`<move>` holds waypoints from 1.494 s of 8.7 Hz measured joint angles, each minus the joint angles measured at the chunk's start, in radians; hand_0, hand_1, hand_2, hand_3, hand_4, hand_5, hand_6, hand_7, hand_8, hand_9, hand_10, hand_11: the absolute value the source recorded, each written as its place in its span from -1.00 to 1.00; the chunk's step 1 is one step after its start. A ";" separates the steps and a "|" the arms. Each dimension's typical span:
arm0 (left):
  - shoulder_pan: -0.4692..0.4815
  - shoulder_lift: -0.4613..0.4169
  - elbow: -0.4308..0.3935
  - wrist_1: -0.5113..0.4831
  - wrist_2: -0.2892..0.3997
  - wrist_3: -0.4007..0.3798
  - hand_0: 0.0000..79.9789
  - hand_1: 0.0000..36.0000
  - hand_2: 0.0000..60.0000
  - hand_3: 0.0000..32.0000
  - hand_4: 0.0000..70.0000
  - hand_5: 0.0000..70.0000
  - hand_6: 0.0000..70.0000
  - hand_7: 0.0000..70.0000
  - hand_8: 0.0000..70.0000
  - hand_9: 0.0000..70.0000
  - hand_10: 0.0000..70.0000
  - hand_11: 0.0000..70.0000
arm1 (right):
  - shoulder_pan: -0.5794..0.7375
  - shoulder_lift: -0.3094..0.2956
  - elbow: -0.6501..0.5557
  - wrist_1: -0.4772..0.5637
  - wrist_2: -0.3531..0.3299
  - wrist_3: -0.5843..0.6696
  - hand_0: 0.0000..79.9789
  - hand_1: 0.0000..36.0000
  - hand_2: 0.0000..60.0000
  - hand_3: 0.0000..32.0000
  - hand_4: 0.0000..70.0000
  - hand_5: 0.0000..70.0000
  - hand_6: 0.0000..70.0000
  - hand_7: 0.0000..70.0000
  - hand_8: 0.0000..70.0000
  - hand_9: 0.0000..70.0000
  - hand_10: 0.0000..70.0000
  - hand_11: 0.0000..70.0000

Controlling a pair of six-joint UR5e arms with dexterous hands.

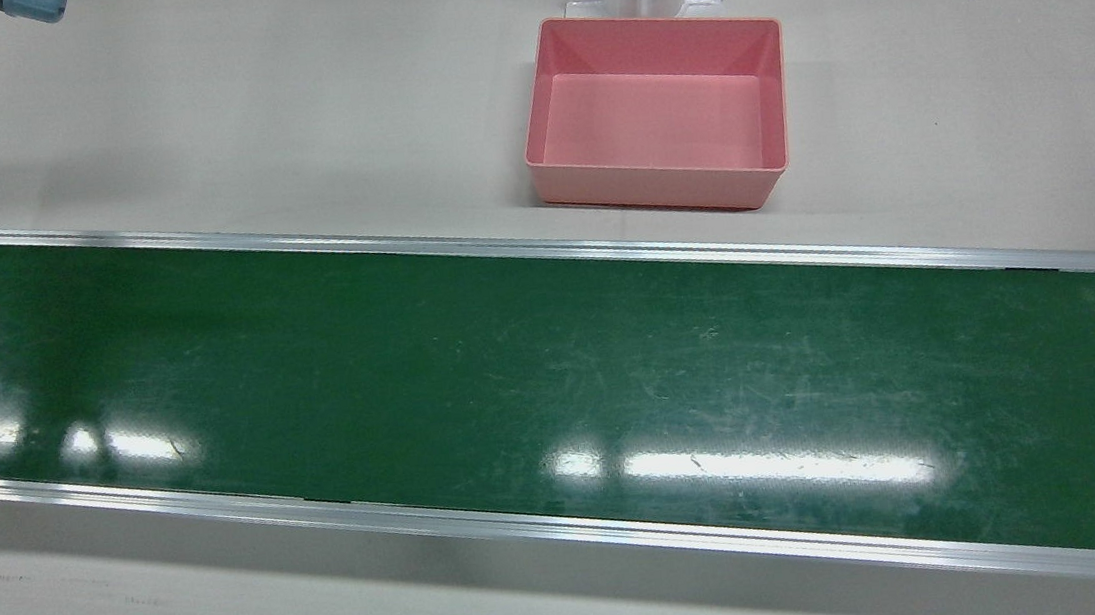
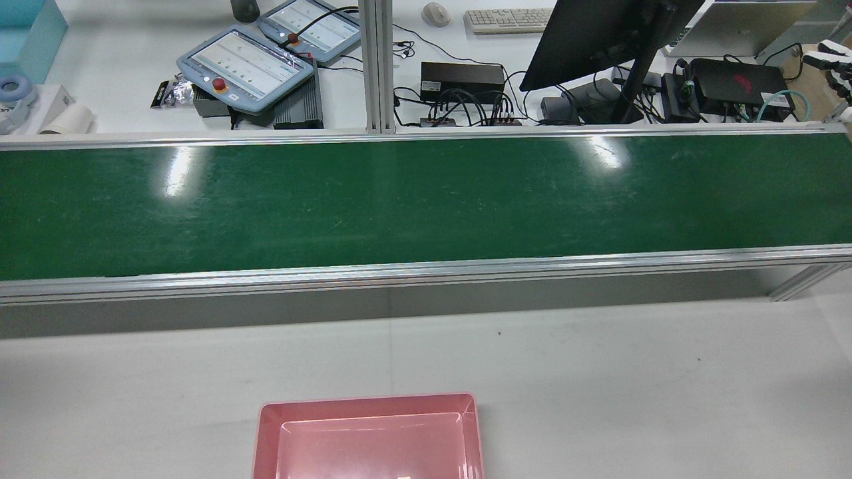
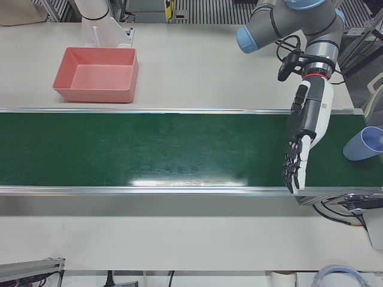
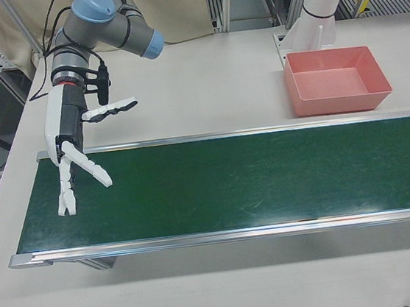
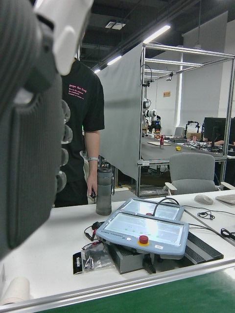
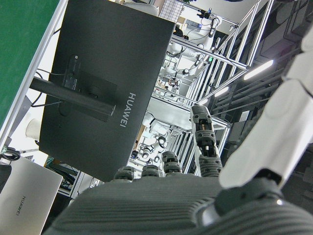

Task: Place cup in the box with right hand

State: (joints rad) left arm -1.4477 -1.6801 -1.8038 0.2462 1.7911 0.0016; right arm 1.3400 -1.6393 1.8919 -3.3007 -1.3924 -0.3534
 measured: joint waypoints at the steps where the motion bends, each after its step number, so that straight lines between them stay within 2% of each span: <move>1: 0.000 0.000 0.001 0.000 0.000 0.000 -1.00 -1.00 -1.00 -1.00 -1.00 -1.00 -1.00 -1.00 -1.00 -1.00 -1.00 -1.00 | 0.003 -0.001 0.004 0.000 0.000 0.000 -0.07 -0.60 -0.50 -1.00 -0.77 -0.94 -0.90 -0.70 -0.99 -0.89 -0.94 -0.89; 2: 0.001 0.000 0.002 -0.001 0.000 0.000 -1.00 -1.00 -1.00 -1.00 -1.00 -1.00 -1.00 -1.00 -1.00 -1.00 -1.00 -1.00 | 0.001 -0.001 0.000 0.000 0.000 -0.001 0.04 -0.73 -0.79 -1.00 -0.67 -0.94 -0.91 -0.69 -0.99 -0.89 -0.95 -0.90; 3: 0.001 -0.001 0.004 -0.001 0.001 0.000 -1.00 -1.00 -1.00 -1.00 -1.00 -1.00 -1.00 -1.00 -1.00 -1.00 -1.00 -1.00 | -0.006 -0.002 -0.007 0.000 0.001 -0.003 0.06 -0.78 -0.90 -1.00 -0.63 -0.94 -0.91 -0.68 -0.99 -0.89 -0.95 -0.90; 4: 0.001 -0.001 0.005 -0.001 0.000 0.000 -1.00 -1.00 -1.00 -1.00 -1.00 -1.00 -1.00 -1.00 -1.00 -1.00 -1.00 -1.00 | -0.012 0.003 -0.024 0.000 0.001 -0.006 0.04 -0.64 -0.69 -1.00 -0.73 -0.93 -0.91 -0.68 -0.99 -0.89 -0.95 -0.90; 5: 0.001 -0.001 0.005 -0.001 0.000 0.000 -1.00 -1.00 -1.00 -1.00 -1.00 -1.00 -1.00 -1.00 -1.00 -1.00 -1.00 -1.00 | -0.018 0.016 -0.053 0.000 0.002 -0.007 0.08 -0.56 -0.69 -0.95 -0.81 -0.91 -0.93 -0.72 -1.00 -0.91 -0.95 -0.89; 6: 0.001 -0.001 0.005 -0.001 0.000 0.000 -1.00 -1.00 -1.00 -1.00 -1.00 -1.00 -1.00 -1.00 -1.00 -1.00 -1.00 -1.00 | -0.022 0.031 -0.080 0.000 0.002 -0.008 0.11 -0.41 -0.60 -0.74 -0.89 -0.90 -0.94 -0.75 -1.00 -0.92 -0.95 -0.88; 7: 0.001 -0.001 0.004 -0.001 0.000 0.000 -1.00 -1.00 -1.00 -1.00 -1.00 -1.00 -1.00 -1.00 -1.00 -1.00 -1.00 -1.00 | -0.024 0.044 -0.099 0.000 0.003 -0.008 0.16 -0.47 -0.80 -0.76 -0.85 -0.89 -0.93 -0.74 -0.99 -0.91 -0.95 -0.88; 9: 0.001 -0.001 0.003 -0.001 0.000 0.000 -1.00 -1.00 -1.00 -1.00 -1.00 -1.00 -1.00 -1.00 -1.00 -1.00 -1.00 -1.00 | -0.026 0.054 -0.113 0.000 0.002 -0.010 0.21 -0.48 -1.00 -0.71 -0.83 -0.88 -0.93 -0.73 -1.00 -0.93 -0.94 -0.87; 10: 0.001 -0.001 0.003 -0.001 0.000 0.000 -1.00 -1.00 -1.00 -1.00 -1.00 -1.00 -1.00 -1.00 -1.00 -1.00 -1.00 -1.00 | -0.027 0.055 -0.115 -0.001 0.001 -0.011 0.19 -0.35 -0.78 -0.57 -0.92 -0.87 -0.94 -0.74 -1.00 -0.98 -0.94 -0.87; 11: 0.001 -0.001 0.004 -0.001 0.000 0.000 -1.00 -1.00 -1.00 -1.00 -1.00 -1.00 -1.00 -1.00 -1.00 -1.00 -1.00 -1.00 | -0.029 0.061 -0.122 -0.002 0.001 -0.012 0.20 -0.37 -0.89 -0.52 -0.93 -0.87 -0.94 -0.75 -1.00 -0.99 -0.94 -0.86; 12: 0.001 -0.001 0.004 -0.001 0.000 0.000 -1.00 -1.00 -1.00 -1.00 -1.00 -1.00 -1.00 -1.00 -1.00 -1.00 -1.00 -1.00 | -0.029 0.075 -0.130 -0.005 0.002 -0.015 0.18 -0.16 -0.50 -0.60 -0.95 -0.87 -0.94 -0.77 -1.00 -0.99 -0.93 -0.85; 13: 0.001 -0.001 0.004 -0.001 0.000 0.000 -1.00 -1.00 -1.00 -1.00 -1.00 -1.00 -1.00 -1.00 -1.00 -1.00 -1.00 -1.00 | -0.029 0.090 -0.135 -0.007 0.002 -0.021 0.22 -0.34 -0.94 -0.71 -0.90 -0.86 -0.94 -0.77 -1.00 -0.99 -0.93 -0.84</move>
State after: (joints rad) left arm -1.4468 -1.6812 -1.7995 0.2451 1.7913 0.0015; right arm 1.3108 -1.5495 1.7573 -3.3073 -1.3903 -0.3744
